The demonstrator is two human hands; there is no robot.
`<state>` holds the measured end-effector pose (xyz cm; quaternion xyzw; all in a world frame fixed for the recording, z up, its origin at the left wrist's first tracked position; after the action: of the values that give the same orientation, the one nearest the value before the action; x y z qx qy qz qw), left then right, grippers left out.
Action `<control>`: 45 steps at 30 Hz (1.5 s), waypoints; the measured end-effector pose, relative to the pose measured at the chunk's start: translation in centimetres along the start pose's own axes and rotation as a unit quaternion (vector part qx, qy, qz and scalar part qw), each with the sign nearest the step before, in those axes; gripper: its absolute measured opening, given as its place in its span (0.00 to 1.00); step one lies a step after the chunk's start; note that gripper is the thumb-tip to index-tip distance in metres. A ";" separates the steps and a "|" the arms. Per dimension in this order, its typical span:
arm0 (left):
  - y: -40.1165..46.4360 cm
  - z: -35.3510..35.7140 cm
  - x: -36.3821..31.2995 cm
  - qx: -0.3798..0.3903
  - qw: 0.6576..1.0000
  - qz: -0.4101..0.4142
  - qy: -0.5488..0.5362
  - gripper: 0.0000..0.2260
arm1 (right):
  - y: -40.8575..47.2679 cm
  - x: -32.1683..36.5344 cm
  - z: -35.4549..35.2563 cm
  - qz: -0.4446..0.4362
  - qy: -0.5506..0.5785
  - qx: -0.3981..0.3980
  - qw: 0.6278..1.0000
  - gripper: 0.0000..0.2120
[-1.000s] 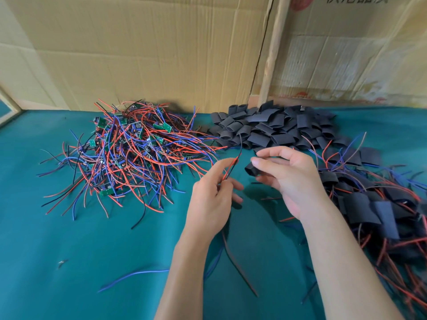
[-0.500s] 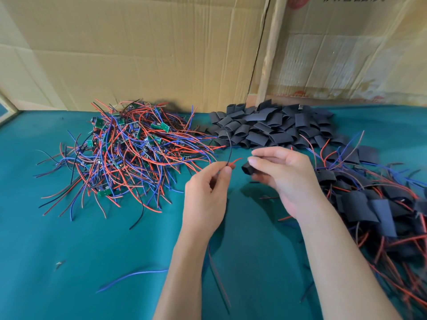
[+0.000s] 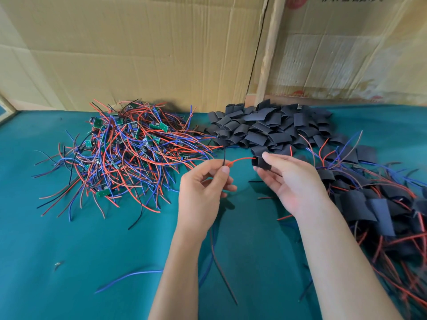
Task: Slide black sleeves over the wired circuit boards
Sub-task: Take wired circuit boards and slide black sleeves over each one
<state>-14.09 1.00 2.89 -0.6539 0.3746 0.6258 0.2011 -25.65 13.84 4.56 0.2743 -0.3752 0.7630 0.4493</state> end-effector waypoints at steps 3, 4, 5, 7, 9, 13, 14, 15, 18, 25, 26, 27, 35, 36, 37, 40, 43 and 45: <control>0.0 0.0 0.0 0.000 1.000 -0.001 0.007 0.08 | -0.2 0.0 0.2 0.014 0.031 0.022 0.999 0.04; 0.0 0.0 0.0 0.000 1.000 -0.002 0.009 0.08 | -0.3 0.1 0.3 0.013 0.030 0.029 0.999 0.04; 0.0 0.0 0.0 0.002 1.000 -0.004 0.012 0.08 | -0.4 0.1 0.4 0.012 0.025 0.036 0.999 0.04; 0.1 0.1 0.1 0.006 1.000 -0.008 0.021 0.08 | -0.7 0.2 0.6 0.008 0.017 0.053 0.998 0.03; 0.0 0.2 0.1 0.007 0.999 -0.011 0.032 0.09 | -0.9 0.2 1.1 -0.008 0.012 0.067 0.998 0.02; 0.0 0.4 0.2 0.010 0.998 -0.003 0.064 0.12 | -1.3 0.7 1.8 -0.064 -0.016 0.084 0.994 0.03; 0.0 0.4 0.3 0.011 0.998 -0.001 0.068 0.12 | -1.4 0.8 2.0 -0.076 -0.024 0.090 0.993 0.02; 0.0 0.4 0.3 0.011 0.997 -0.001 0.073 0.12 | -1.5 0.9 2.1 -0.087 -0.030 0.095 0.991 0.02; 0.0 0.4 0.4 0.015 0.996 -0.001 0.092 0.12 | -1.7 1.0 2.3 -0.113 -0.045 0.097 0.988 0.04; 0.0 0.3 0.5 0.015 0.992 0.008 0.124 0.11 | -1.8 1.5 2.4 -0.167 -0.072 0.096 0.979 0.05; 0.0 0.3 0.5 0.017 0.992 0.009 0.127 0.10 | -1.8 1.5 2.4 -0.174 -0.076 0.096 0.977 0.05; -0.1 0.3 0.5 0.018 0.991 0.011 0.133 0.09 | -1.8 1.5 2.4 -0.180 -0.083 0.096 0.975 0.05; -0.2 0.3 0.5 0.011 0.983 0.012 0.181 0.07 | -1.9 2.0 2.3 -0.254 -0.203 0.108 0.939 0.06; -0.2 0.3 0.4 0.008 0.983 0.011 0.185 0.07 | -1.9 2.0 2.2 -0.262 -0.218 0.109 0.934 0.06; -0.2 0.3 0.4 0.006 0.982 0.009 0.186 0.07 | -1.9 2.1 2.2 -0.269 -0.233 0.107 0.928 0.06; -0.3 0.3 0.4 -0.002 0.983 0.009 0.183 0.07 | -1.8 2.1 2.1 -0.281 -0.301 0.099 0.906 0.07; -0.2 0.3 0.4 -0.001 0.985 0.018 0.173 0.06 | -1.8 1.6 2.1 -0.258 -0.318 0.104 0.906 0.09; -0.2 0.4 0.1 0.004 0.988 0.021 0.154 0.08 | -1.8 1.2 2.2 -0.224 -0.318 0.120 0.913 0.11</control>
<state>-14.21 1.44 2.69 -0.7334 0.4176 0.5204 0.1304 -24.38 13.15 7.33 0.6313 -0.3329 0.5536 0.4290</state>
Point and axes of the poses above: each hand's wrist, its own y-axis towards the middle knuckle, its own z-axis out of the palm, x = y × z, the point moved 1 cm from there along y, towards the middle knuckle, and after that the axes turned 9 degrees about y, right-handed, at the moved point
